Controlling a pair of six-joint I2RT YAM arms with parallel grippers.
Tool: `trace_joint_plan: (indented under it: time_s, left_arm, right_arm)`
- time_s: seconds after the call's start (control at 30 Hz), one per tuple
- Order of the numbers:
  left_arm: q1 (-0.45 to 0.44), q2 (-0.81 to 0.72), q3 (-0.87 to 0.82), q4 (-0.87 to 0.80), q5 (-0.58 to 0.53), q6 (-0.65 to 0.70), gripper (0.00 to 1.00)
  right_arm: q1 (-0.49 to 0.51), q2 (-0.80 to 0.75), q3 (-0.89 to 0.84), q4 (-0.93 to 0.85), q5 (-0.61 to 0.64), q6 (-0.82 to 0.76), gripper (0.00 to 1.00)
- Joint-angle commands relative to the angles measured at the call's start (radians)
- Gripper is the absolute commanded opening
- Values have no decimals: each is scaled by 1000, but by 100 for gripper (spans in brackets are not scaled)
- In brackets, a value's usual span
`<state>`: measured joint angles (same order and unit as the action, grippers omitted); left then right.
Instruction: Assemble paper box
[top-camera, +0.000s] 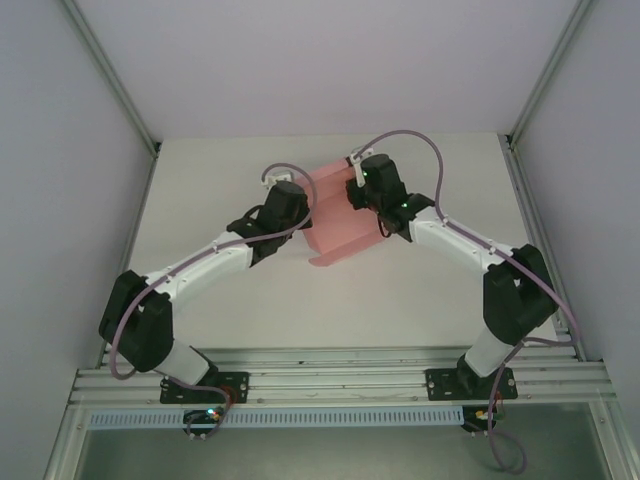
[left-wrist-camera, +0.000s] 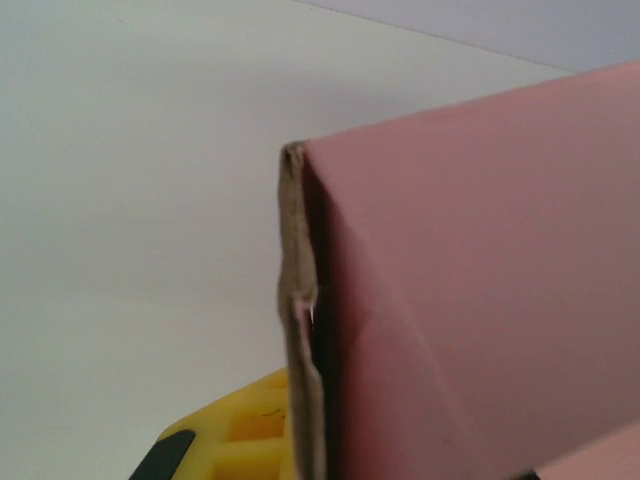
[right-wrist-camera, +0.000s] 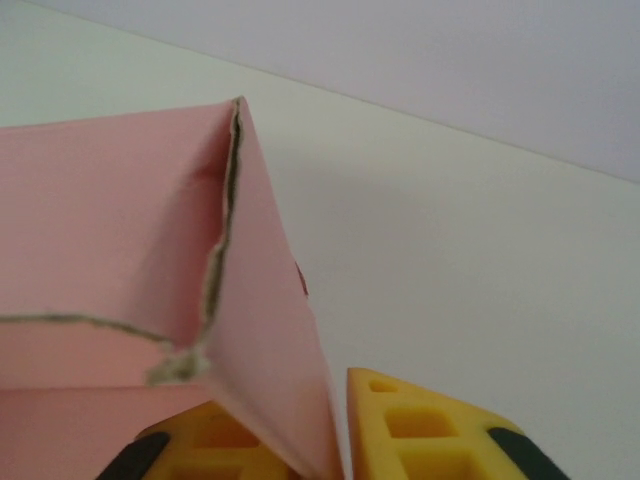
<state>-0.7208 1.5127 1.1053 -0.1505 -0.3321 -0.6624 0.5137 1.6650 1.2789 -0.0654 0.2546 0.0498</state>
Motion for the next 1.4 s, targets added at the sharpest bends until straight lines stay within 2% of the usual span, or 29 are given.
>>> trace_joint_plan:
  time_s: [0.0,0.1,0.23,0.3,0.37,0.63,0.7,0.73,0.8,0.83,0.87,0.93,0.97,1.03,1.17,1.3,1.37]
  left_arm:
    - [-5,-8,50,-108,-72,-51,0]
    - [2,-13,39,-149,-108,-95,0]
    - [10,-19,44,-238,-156,-144,0]
    - [9,-20,53,-302,-199,-166,0]
    - [13,-19,59,-357,-233,-194,0]
    - [17,-4,63,-358,-195,-204,0]
    - [19,4,61,-319,-158,-179,0]
    - [18,8,64,-295,-138,-163,0]
    - [20,24,76,-260,-98,-133,0]
    - [20,31,89,-256,-90,-124,0]
    - [18,39,101,-251,-78,-110,0]
    - [19,52,115,-238,-63,-94,0]
    - [20,61,122,-237,-57,-88,0]
    - [23,77,138,-249,-43,-87,0]
    - [26,90,140,-234,0,-70,0]
    - [42,94,143,-227,59,8,0]
    - [54,99,163,-241,94,134,0]
  right_arm:
    - [-33,27,28,-63,368,28,14]
    - [-33,57,52,-125,541,32,14]
    - [-47,148,119,-238,879,48,13]
    - [-59,183,128,-240,993,27,12]
    - [-69,185,112,-207,1019,10,12]
    - [-66,125,37,-56,958,-24,13]
    - [-56,105,-11,53,877,-98,21]
    - [-49,82,-38,72,775,-107,22]
    - [-44,6,-120,124,495,-80,28]
    - [-45,-35,-163,149,338,-69,34]
    - [-47,-78,-208,182,180,-70,46]
    - [-47,-152,-291,251,-48,-54,57]
    - [-49,-190,-336,298,-178,-60,72]
    - [-49,-246,-400,358,-349,-71,83]
    - [-48,-359,-454,353,-505,-65,100]
    - [-50,-468,-489,332,-486,-31,100]
    - [-58,-530,-496,298,-428,8,100]
